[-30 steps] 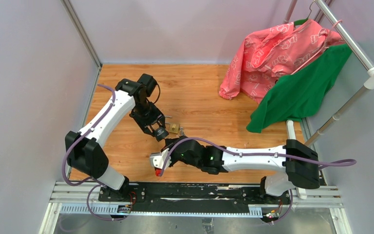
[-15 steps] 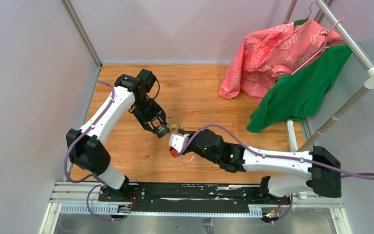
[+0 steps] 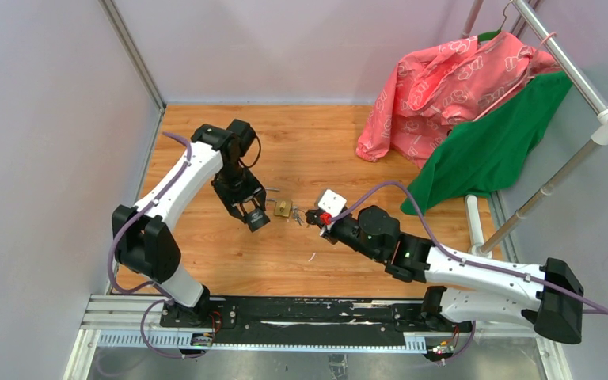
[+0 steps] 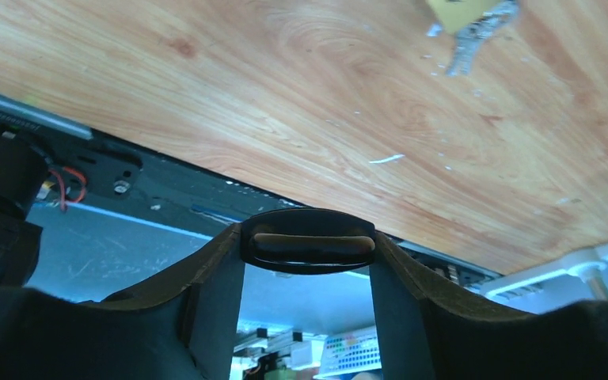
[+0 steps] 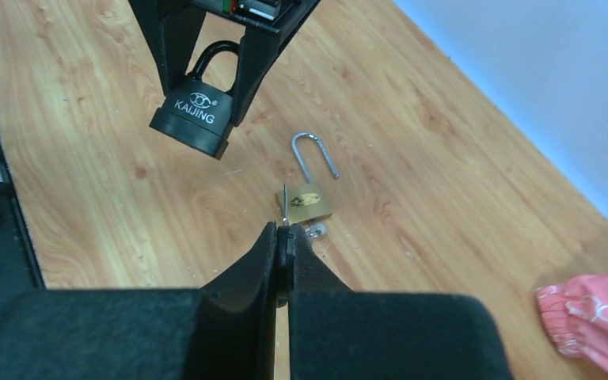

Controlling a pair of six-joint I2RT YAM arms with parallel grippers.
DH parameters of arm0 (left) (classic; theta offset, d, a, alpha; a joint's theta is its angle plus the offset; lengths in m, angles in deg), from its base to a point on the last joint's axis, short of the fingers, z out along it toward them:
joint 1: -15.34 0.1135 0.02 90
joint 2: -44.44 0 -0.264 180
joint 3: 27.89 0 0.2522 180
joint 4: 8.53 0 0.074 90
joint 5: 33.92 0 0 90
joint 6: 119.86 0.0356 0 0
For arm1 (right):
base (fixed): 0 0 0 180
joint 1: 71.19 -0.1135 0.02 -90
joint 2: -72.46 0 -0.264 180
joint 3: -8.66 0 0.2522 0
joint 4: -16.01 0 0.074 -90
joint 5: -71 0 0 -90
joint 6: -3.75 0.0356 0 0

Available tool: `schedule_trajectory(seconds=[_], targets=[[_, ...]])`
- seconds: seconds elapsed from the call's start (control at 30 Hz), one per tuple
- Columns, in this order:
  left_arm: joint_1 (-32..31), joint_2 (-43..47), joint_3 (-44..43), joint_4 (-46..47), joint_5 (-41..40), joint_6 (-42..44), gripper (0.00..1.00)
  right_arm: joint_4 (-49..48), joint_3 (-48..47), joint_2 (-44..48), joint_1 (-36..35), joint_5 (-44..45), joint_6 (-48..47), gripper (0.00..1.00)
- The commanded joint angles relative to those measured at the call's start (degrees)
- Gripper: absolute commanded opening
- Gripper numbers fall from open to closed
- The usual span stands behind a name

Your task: Unlock with the key

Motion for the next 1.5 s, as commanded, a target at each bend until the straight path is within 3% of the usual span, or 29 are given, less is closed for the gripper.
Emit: schedule_trajectory(seconds=[0.0,0.2,0.4,0.67,0.7,0.8,0.83,0.93,1.03,1.23,1.47], targets=[[-1.05,-1.38,4.12,-1.47,-3.17,0.36,0.00,2.10,1.64,2.73,1.34,0.34,5.40,0.00],[-3.75,-2.07,10.58,-0.21,-14.09,-2.31,0.00,5.67,4.42,1.35,4.40,1.62,7.41,0.00],[-6.13,-3.07,14.84,2.52,-19.05,-3.88,0.00,-9.79,12.67,-6.25,11.34,-4.77,20.61,0.00],[-7.04,-2.08,18.26,4.75,-20.45,-3.97,0.00,-15.77,12.99,-16.70,11.93,-5.13,22.25,0.00],[-7.17,-1.89,18.25,4.77,-20.66,-4.08,0.00,-14.99,12.94,-16.81,12.18,-4.20,22.76,0.04],[-7.54,-1.11,17.98,4.79,-21.81,-4.44,0.00,-11.46,12.65,-15.96,13.33,-1.83,22.75,0.48],[-7.64,-0.88,17.96,4.72,-22.18,-4.52,0.00,-10.46,12.70,-15.33,13.68,-1.15,22.40,0.59],[-7.73,-0.46,17.69,4.78,-22.47,-4.37,0.00,-7.72,12.03,-12.62,14.13,-0.86,20.15,0.77],[-9.02,0.02,15.04,4.80,-23.21,-2.64,0.00,-4.88,9.37,-10.07,14.06,-5.14,18.27,0.79],[-10.43,3.40,10.04,4.39,-20.14,0.57,0.00,-14.00,7.23,-10.13,14.21,-29.90,24.93,0.78],[-10.75,5.62,7.66,4.26,-13.73,3.96,0.00,-24.43,3.85,-17.40,15.13,-40.72,32.60,0.74]])
